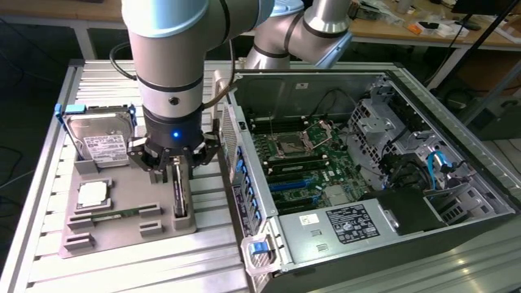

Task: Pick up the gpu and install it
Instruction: 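Pick up the gpu and move the gpu toward the slot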

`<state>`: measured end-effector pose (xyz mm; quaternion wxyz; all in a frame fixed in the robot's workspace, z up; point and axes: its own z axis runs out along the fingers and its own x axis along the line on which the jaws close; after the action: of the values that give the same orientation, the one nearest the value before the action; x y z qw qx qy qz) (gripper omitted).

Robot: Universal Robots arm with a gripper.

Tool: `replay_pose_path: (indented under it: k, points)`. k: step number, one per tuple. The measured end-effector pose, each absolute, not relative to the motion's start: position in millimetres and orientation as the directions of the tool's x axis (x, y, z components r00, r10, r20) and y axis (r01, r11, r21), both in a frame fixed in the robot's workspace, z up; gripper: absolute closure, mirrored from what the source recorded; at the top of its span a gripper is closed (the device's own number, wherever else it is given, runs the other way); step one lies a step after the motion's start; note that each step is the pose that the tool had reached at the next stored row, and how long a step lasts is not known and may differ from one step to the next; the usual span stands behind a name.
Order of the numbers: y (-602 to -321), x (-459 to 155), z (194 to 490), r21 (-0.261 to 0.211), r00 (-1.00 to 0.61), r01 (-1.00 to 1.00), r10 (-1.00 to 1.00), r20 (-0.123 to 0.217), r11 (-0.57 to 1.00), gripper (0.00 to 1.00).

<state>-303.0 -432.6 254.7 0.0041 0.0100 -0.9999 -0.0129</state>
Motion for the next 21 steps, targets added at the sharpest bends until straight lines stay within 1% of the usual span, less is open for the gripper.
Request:
replay_pose_path:
  k: [5, 14, 15, 18, 21]
  points:
    - [-432.9, -302.2, 245.7, 0.026, -1.0, -0.02, -0.02, 0.008, 0.999, 0.52]
    - [-433.0, -302.1, 245.2, 0.026, -1.0, -0.02, -0.02, 0.008, 0.999, 0.52]
    - [-433.0, -302.1, 245.1, 0.026, -1.0, -0.02, -0.02, 0.008, 0.999, 0.53]
    - [-433.0, -302.1, 245.2, 0.026, -1.0, -0.02, -0.02, 0.008, 0.999, 0.72]
    - [-433.0, -302.1, 245.2, 0.026, -1.0, -0.02, -0.02, 0.008, 0.999, 0.73]
